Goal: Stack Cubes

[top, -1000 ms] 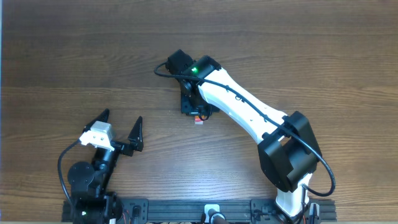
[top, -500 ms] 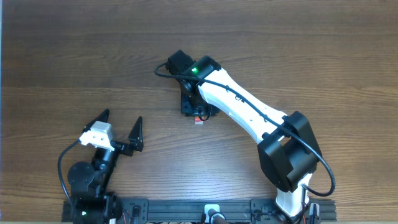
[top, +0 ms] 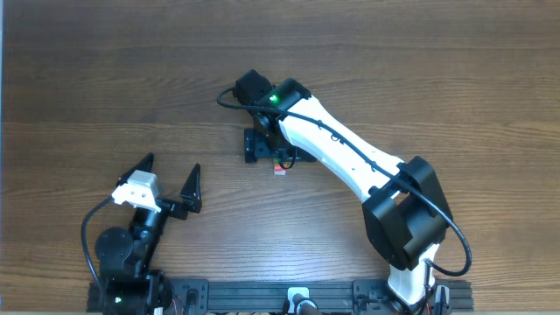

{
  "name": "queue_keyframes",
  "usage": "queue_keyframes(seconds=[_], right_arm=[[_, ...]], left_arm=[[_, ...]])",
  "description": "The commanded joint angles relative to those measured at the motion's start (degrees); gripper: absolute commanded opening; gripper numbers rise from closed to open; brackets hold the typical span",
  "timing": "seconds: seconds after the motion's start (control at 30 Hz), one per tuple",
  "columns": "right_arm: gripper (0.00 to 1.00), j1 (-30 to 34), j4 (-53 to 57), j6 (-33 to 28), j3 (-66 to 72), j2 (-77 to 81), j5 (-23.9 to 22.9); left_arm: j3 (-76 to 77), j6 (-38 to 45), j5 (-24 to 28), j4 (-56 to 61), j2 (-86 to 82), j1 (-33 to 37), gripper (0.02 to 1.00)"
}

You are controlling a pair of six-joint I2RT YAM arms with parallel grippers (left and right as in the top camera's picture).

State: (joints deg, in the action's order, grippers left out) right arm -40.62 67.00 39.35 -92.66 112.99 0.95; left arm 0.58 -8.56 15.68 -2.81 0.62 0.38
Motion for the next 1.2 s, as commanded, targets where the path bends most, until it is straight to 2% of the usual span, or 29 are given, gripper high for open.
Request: queue_keyframes(seconds=[0.03, 0.13, 0.37, 0.57, 0.8, 0.97, 1.2], right_arm=[[0.991, 0.7, -0.2, -2.6, -3.8, 0.3, -4.4], [0.991, 1.3, -0.2, -4.9, -7.3, 0.7, -6.6], [0.991, 5.1, 2.5, -8.8, -16.6, 6.9, -6.6], [0.993, 6.8, 4.4, -10.8, -26.0, 17.6, -4.8], [0.985, 7.2, 3.7, -10.7, -28.5, 24.9, -3.9], [0.941, 7.4, 3.9, -10.1, -28.5, 26.8, -3.1], [0.768, 7.5, 3.5, -9.6, -28.5, 26.8, -3.1]], left_arm=[[-0.3, 0.7, 0.3, -0.1, -0.3, -0.3, 0.998], [-0.3, 0.7, 0.3, -0.1, -0.3, -0.3, 0.996], [-0.3, 0.7, 0.3, -0.1, -0.3, -0.3, 0.996], [-0.3, 0.7, 0.3, -0.1, -0.3, -0.3, 0.998], [-0.3, 0.7, 0.3, -0.1, -0.3, -0.3, 0.998], [-0.3, 0.7, 0.3, -0.1, -0.3, -0.3, 0.998], [-0.3, 0.7, 0.3, -0.1, -0.3, -0.3, 0.998]])
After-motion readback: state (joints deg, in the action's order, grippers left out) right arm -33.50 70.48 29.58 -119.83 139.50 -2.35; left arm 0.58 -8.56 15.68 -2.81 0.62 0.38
